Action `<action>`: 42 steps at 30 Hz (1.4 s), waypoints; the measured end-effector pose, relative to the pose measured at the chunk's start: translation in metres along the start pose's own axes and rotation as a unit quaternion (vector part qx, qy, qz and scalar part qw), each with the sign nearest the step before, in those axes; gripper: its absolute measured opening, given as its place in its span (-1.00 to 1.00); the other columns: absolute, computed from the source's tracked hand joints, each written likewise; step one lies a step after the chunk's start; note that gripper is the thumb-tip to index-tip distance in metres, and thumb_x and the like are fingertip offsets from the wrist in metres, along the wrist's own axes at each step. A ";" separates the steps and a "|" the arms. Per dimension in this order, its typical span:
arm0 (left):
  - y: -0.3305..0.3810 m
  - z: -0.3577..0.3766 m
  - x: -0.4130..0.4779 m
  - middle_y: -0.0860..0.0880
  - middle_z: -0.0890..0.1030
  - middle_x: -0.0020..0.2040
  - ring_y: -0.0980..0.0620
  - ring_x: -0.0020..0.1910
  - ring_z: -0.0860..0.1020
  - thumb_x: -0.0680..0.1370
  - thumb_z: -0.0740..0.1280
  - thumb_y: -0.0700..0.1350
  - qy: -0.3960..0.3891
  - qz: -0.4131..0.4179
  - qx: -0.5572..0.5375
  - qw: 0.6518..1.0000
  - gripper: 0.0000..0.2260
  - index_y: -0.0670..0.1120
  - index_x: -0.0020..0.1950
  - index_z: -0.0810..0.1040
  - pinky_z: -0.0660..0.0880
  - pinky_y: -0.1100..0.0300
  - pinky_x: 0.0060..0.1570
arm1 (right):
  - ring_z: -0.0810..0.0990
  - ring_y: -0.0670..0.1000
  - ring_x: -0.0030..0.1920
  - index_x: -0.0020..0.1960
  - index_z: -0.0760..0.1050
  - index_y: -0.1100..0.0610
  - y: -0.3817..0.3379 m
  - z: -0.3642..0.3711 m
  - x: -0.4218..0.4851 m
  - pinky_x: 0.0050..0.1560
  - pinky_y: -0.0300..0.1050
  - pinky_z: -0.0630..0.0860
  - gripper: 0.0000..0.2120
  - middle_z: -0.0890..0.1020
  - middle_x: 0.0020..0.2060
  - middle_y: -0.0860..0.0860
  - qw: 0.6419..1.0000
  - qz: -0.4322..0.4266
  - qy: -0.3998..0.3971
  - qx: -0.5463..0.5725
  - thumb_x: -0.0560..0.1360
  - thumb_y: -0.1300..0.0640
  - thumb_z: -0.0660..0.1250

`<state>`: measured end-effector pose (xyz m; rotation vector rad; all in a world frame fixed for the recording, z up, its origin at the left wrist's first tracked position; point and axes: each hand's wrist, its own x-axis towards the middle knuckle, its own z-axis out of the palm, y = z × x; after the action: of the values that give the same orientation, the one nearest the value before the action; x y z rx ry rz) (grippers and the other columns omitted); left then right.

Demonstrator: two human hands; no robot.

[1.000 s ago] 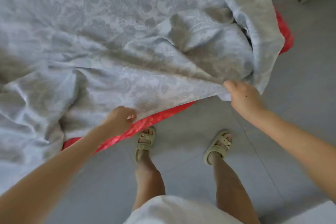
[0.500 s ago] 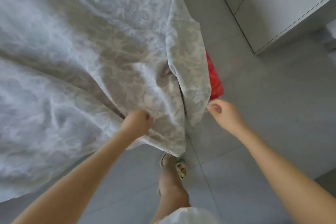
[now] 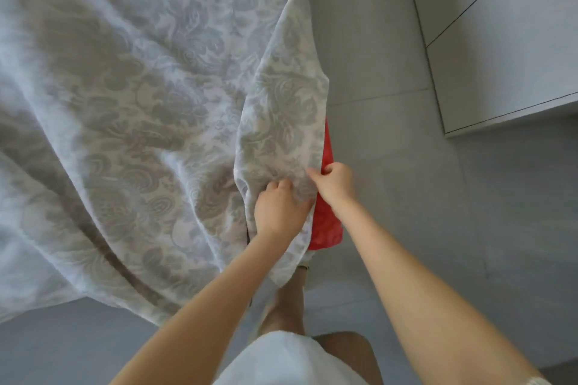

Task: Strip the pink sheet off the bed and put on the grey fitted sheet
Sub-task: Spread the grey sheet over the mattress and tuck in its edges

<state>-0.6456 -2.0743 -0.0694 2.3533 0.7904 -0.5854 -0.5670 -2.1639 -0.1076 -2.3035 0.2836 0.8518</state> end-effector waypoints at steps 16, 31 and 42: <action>0.054 -0.007 -0.021 -0.10 0.60 -0.30 -0.15 -0.40 0.57 0.22 0.49 -0.29 0.144 -0.098 0.024 0.984 -0.83 -0.19 -0.29 0.53 0.30 0.24 -0.57 | 0.18 0.02 -0.47 -0.45 0.17 0.12 -0.078 -0.144 0.090 -0.42 -0.09 0.08 -0.62 0.24 -0.54 0.03 0.948 -0.241 -0.021 -0.205 0.41 0.22 0.30; 0.176 -0.028 -0.134 0.00 0.43 -0.40 0.08 -0.40 0.33 0.51 0.34 -0.15 0.079 -0.253 -0.194 0.945 -0.77 -0.13 -0.34 0.45 0.21 0.29 -0.42 | 0.23 0.06 -0.48 -0.41 0.32 0.17 -0.186 -0.331 0.094 -0.38 -0.17 0.11 -0.81 0.36 -0.51 0.07 0.712 -0.531 -0.008 -0.459 0.33 0.30 0.28; 0.343 0.009 -0.150 0.00 0.42 -0.33 0.07 -0.38 0.35 0.48 0.35 -0.13 -0.038 -0.167 -0.336 0.926 -0.85 -0.13 -0.24 0.44 0.27 0.28 -0.42 | 0.30 0.06 -0.44 -0.32 0.47 0.29 -0.185 -0.450 0.086 -0.29 -0.21 0.16 -0.94 0.32 -0.52 0.08 0.659 -0.558 0.078 -0.499 0.32 0.37 0.31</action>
<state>-0.5335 -2.3636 0.1397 1.5722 1.1519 -0.4421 -0.2008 -2.3127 0.1889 -2.6922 -1.8053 0.0532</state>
